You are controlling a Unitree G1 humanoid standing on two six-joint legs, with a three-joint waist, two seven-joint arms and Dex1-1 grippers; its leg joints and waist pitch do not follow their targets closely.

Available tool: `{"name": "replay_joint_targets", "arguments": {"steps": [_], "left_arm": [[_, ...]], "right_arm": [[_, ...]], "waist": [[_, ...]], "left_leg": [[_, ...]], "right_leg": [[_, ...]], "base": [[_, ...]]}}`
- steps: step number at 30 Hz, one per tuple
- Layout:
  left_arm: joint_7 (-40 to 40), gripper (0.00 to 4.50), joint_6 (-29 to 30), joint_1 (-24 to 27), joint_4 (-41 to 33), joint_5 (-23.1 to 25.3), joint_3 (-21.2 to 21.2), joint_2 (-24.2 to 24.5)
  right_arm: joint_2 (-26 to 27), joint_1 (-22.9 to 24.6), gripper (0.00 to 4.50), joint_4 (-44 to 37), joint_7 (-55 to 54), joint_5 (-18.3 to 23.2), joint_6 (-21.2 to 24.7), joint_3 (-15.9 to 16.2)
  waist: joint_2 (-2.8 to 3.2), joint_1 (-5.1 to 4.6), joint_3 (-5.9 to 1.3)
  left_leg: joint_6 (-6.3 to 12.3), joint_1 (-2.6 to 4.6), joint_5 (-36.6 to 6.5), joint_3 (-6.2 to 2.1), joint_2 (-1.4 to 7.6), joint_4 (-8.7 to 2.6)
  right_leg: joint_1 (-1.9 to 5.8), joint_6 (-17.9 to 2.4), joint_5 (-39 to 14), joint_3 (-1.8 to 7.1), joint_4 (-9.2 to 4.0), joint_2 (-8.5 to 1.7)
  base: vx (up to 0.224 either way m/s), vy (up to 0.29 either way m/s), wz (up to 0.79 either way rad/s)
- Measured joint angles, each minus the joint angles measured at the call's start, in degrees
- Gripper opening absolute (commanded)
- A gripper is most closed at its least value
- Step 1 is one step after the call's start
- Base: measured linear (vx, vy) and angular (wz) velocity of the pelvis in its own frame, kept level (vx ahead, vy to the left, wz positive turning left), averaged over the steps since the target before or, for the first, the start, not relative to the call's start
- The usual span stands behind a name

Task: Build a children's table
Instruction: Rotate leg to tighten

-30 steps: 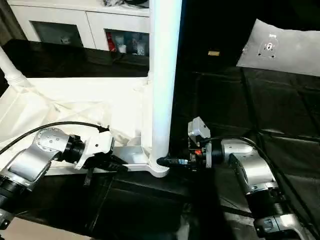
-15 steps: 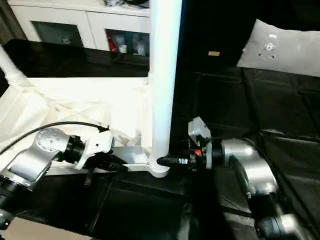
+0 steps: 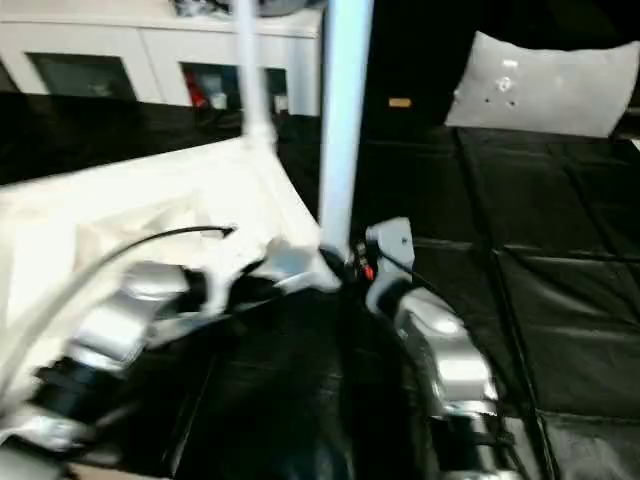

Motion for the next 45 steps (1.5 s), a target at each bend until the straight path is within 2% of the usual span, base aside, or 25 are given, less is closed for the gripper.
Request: {"name": "replay_joint_targets", "arguments": {"steps": [3,4,5,7,10,13,16,17,23,25,27,30,36,39,40,42,45], "left_arm": [[4.2,0.0,0.8,-1.0,1.0,1.2,-0.3,-2.8],[4.8,0.0,0.9,-1.3,1.2,1.3,-0.3,-3.2],[5.4,0.0,0.9,-1.5,1.5,1.4,-0.4,-3.6],[5.8,0.0,0.9,-1.8,1.7,1.8,-0.5,-4.0],[5.5,0.0,0.9,-2.2,1.7,2.2,-0.7,-4.0],[4.1,0.0,0.2,-2.4,1.4,2.2,-1.3,-2.9],[1.0,0.0,-2.5,-2.1,1.2,1.3,-2.0,0.3],[-0.8,0.0,-4.1,-1.9,1.1,0.8,-2.0,1.8],[-7.9,0.0,-9.4,-0.9,1.1,-0.4,-2.1,6.6],[-10.9,0.0,-11.3,-0.6,1.1,-1.4,-2.5,8.3],[-15.4,0.0,-13.9,-0.1,1.0,-2.8,-3.1,11.4],[-20.1,0.0,-16.8,0.1,1.1,-3.5,-3.5,14.5],[-27.7,0.0,-20.8,0.2,1.1,-4.2,-5.2,17.6],[-29.7,0.0,-22.0,0.2,1.0,-4.6,-5.7,18.8],[-30.1,0.0,-22.3,0.2,1.0,-4.6,-5.8,19.0],[-30.7,0.0,-22.7,0.2,1.0,-4.6,-5.9,19.2],[-31.2,0.0,-22.8,0.2,1.0,-4.6,-6.0,19.2]], "right_arm": [[2.4,-2.0,1.97,1.6,-6.8,-1.5,0.0,-0.5],[2.9,-2.3,2.32,1.8,-7.9,-1.6,0.0,-0.6],[3.3,-2.6,2.32,2.1,-9.0,-1.6,-0.2,-0.8],[3.6,-2.7,2.67,2.3,-9.6,-1.7,-0.6,-1.1],[3.8,-2.2,2.89,2.0,-9.1,-1.6,-1.6,-1.3],[2.0,-0.3,3.11,1.0,-5.8,-1.0,-2.5,-1.1],[-3.5,2.1,3.31,-0.4,1.4,1.3,-2.7,-0.3],[-6.5,2.6,3.55,-0.4,5.6,2.2,-2.6,0.1],[-13.2,2.3,3.92,-0.4,16.8,4.1,-4.5,0.1],[-16.2,1.7,3.92,-0.5,22.0,4.9,-5.1,1.1],[-21.8,1.5,3.92,-1.4,31.8,7.2,-5.4,3.2],[-24.9,1.2,3.92,-1.4,39.8,8.5,-5.6,4.7],[-26.4,-1.8,3.55,2.2,47.1,8.5,-6.2,7.1],[-26.5,-3.1,3.22,3.5,50.1,8.9,-6.1,9.0],[-26.5,-3.1,3.22,3.5,50.8,9.2,-6.1,9.3],[-26.5,-3.2,2.91,4.0,52.0,9.7,-6.0,9.8],[-26.4,-3.5,2.67,4.8,53.4,10.2,-5.2,10.3]], "waist": [[0.01,-0.21,0.0],[0.03,-0.21,0.01],[0.04,-0.17,0.02],[0.07,-0.14,0.02],[0.17,-0.08,0.07],[0.26,0.13,0.13],[0.37,0.23,0.2],[0.54,0.22,0.31],[0.76,1.14,0.44],[0.75,1.43,0.44],[0.74,1.96,0.44],[0.7,2.67,0.45],[0.6,3.23,0.44],[0.44,3.19,0.4],[0.4,3.25,0.39],[0.37,3.39,0.39],[0.26,3.51,0.35]], "left_leg": [[0.02,-0.04,0.0,-0.04,-0.02,-0.11],[0.05,-0.04,0.0,-0.05,-0.02,-0.14],[0.14,-0.05,0.1,-0.07,-0.02,-0.2],[0.17,-0.07,0.1,-0.08,-0.02,-0.24],[0.22,-0.1,0.1,-0.08,-0.02,-0.33],[0.31,-0.12,0.1,-0.08,-0.02,-0.44],[0.35,-0.18,0.1,-0.08,-0.01,-0.51],[0.36,-0.28,0.1,-0.06,-0.01,-0.51],[0.38,-0.46,0.2,-0.03,0.03,-0.43],[0.38,-0.54,0.2,-0.03,0.03,-0.36],[0.39,-0.6,0.1,-0.02,0.03,-0.31],[0.4,-0.61,0.1,-0.01,0.04,-0.25],[0.4,-0.61,0.1,0.08,0.06,-0.04],[0.4,-0.6,0.2,0.1,0.09,0.02],[0.4,-0.6,0.2,0.1,0.09,0.03],[0.4,-0.61,0.2,0.12,0.1,0.07],[0.4,-0.62,0.2,0.14,0.1,0.1]], "right_leg": [[-0.03,0.0,0.0,-0.01,-0.01,0.0],[-0.04,0.0,0.0,-0.02,0.0,0.01],[-0.05,0.0,0.0,-0.03,0.0,0.01],[-0.06,0.0,0.0,-0.04,0.0,0.01],[-0.11,0.0,0.0,-0.04,-0.02,0.01],[-0.14,0.0,0.0,-0.05,-0.04,0.01],[-0.23,-0.2,0.1,-0.05,-0.04,0.03],[-0.34,-0.3,0.1,-0.05,-0.04,0.03],[-0.7,-0.3,0.2,-0.04,0.21,0.06],[-0.74,-0.3,0.2,-0.04,0.22,0.04],[-0.76,-0.3,0.2,-0.03,0.21,0.03],[-0.8,-0.3,0.2,-0.03,0.26,0.03],[-0.78,-0.4,0.2,-0.01,0.38,0.01],[-0.79,-0.5,0.2,-0.01,0.43,0.01],[-0.79,-0.5,0.2,-0.01,0.44,0.01],[-0.78,-0.5,0.2,0.0,0.45,0.01],[-0.78,-0.5,0.3,0.01,0.46,0.01]], "base": [[0.0,0.0,0.0],[0.0,0.0,0.0],[0.0,0.0,0.0],[0.0,0.0,0.0],[0.0,0.0,0.0],[0.0,0.0,0.0],[0.0,0.0,0.0],[0.0,0.0,0.0],[0.0,0.0,0.0],[0.0,0.0,0.0],[0.0,0.0,0.0],[0.0,0.0,0.0],[0.0,0.0,0.0],[0.0,0.0,0.0],[0.0,0.0,0.0],[0.0,0.0,0.0],[0.0,0.0,0.0]]}}
